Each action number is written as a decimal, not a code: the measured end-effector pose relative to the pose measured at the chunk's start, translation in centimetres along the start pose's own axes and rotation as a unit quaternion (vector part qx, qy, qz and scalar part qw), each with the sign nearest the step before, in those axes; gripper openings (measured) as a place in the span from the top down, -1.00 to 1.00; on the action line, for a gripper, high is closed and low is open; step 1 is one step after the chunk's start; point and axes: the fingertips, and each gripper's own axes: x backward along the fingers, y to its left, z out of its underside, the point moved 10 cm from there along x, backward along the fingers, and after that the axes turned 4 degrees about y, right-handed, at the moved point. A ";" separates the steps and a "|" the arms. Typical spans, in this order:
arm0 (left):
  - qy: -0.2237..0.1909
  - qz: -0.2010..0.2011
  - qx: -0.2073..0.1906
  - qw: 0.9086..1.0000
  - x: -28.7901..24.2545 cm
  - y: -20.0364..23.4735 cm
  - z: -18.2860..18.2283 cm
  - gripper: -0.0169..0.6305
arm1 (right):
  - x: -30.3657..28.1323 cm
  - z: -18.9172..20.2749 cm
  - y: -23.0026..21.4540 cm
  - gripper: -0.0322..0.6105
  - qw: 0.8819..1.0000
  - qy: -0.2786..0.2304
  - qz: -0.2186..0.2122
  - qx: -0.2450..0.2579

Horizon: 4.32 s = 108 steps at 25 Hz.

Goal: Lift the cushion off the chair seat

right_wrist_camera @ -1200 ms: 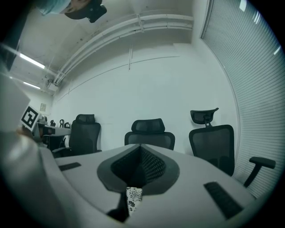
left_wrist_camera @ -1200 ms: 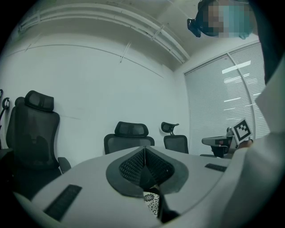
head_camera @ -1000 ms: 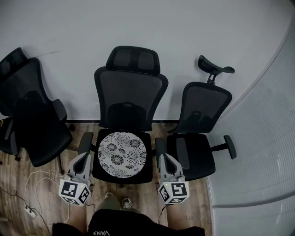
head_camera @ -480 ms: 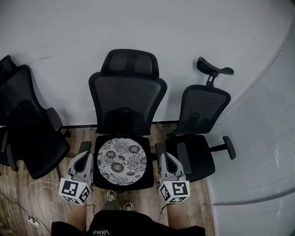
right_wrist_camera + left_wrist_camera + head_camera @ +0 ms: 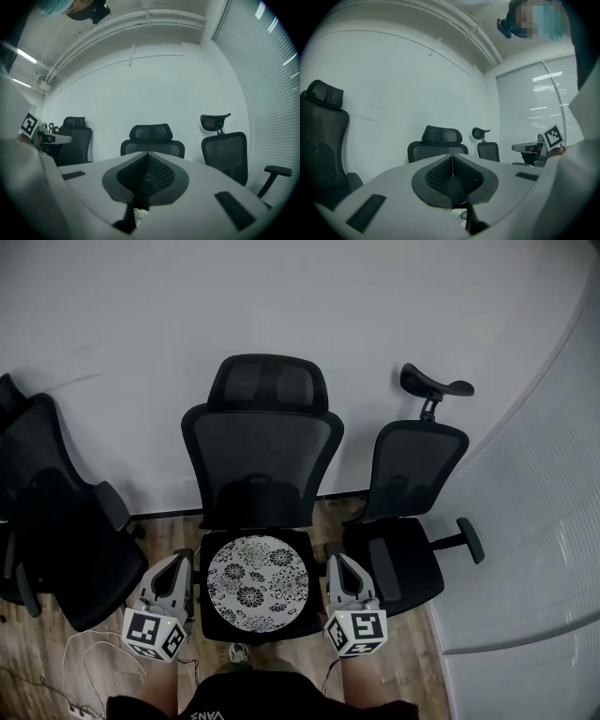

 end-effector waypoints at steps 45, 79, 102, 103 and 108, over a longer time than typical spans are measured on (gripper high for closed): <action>0.088 -0.006 0.050 0.995 -11.8 1.7 8.3 0.90 | -11.3 7.9 -5.2 0.85 0.995 0.095 -0.015 -0.014; 0.180 -0.030 0.093 0.979 -15.8 3.7 26.2 0.90 | -16.2 25.8 -4.7 0.85 0.979 0.201 -0.033 -0.025; 0.236 -0.029 0.111 0.965 -15.2 3.3 35.9 0.90 | -15.5 35.2 -4.8 0.85 0.967 0.250 -0.036 -0.028; 0.238 -0.030 0.113 0.964 -15.2 3.3 36.2 0.90 | -15.5 35.6 -4.9 0.85 0.967 0.252 -0.037 -0.028; 0.253 -0.034 0.126 0.959 -15.3 3.1 38.1 0.90 | -15.4 37.5 -5.2 0.85 0.963 0.267 -0.037 -0.024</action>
